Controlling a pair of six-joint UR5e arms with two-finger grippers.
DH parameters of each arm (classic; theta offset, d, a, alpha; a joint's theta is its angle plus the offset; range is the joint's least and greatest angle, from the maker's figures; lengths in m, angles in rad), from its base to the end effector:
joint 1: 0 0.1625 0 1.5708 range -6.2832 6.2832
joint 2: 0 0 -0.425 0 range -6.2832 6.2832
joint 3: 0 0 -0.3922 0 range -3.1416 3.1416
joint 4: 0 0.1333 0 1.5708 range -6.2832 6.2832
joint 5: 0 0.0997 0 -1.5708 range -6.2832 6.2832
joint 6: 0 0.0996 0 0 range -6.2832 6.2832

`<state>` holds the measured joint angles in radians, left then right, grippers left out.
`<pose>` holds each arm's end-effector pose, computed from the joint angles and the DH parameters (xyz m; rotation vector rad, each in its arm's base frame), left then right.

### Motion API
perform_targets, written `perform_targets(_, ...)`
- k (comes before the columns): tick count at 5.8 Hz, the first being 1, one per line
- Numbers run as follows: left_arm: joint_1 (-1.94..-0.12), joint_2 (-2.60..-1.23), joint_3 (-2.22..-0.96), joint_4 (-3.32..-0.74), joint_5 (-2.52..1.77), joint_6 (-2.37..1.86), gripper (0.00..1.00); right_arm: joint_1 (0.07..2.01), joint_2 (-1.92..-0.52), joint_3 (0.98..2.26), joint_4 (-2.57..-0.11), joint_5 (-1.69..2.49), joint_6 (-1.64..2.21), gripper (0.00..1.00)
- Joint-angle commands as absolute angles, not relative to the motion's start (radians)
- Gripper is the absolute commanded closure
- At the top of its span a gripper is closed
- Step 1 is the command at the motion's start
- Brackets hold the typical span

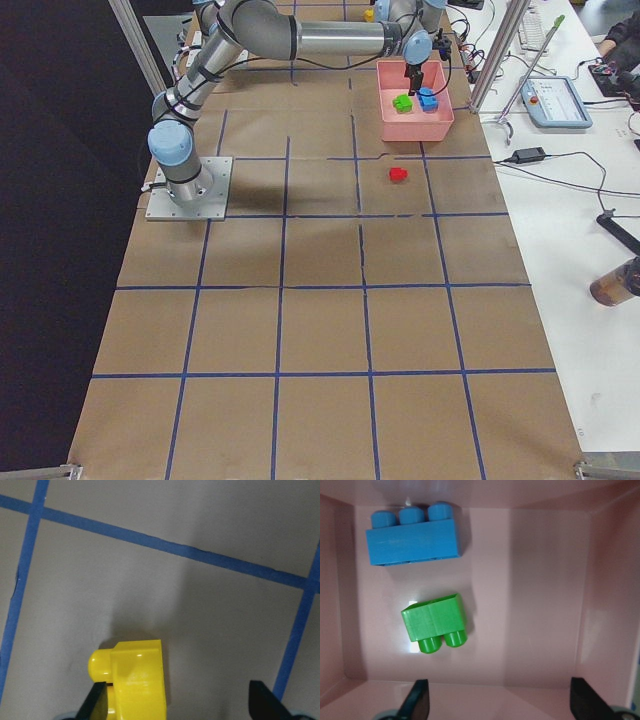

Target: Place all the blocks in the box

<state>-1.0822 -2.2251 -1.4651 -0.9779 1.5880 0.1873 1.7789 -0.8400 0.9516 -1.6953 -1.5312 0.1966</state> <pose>0.2111 -0.6775 0.2001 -0.4674 3.0749 -0.0561 0.2943 -0.7293 0.3371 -0.0182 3.1002 -0.0073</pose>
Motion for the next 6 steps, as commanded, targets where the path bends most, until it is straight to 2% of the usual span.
perform_targets(1,-1.066,-2.238,-1.467,-0.977,1.592,0.192,0.02,1.69,-0.958,0.953,-1.524,-1.523,0.181,0.0)
perform_targets(4,-1.048,-2.258,-1.471,-0.963,1.591,0.19,0.02,1.537,-1.141,0.957,-1.24,-1.537,-0.028,0.01)
perform_targets(5,-1.049,-2.266,-1.471,-0.95,1.589,0.187,0.13,1.531,-1.158,0.96,-1.214,-1.554,-0.034,0.03)
perform_targets(6,-1.049,-2.266,-1.467,-0.95,1.589,0.181,0.46,1.523,-1.161,1.006,-1.229,-1.557,-0.035,0.06)
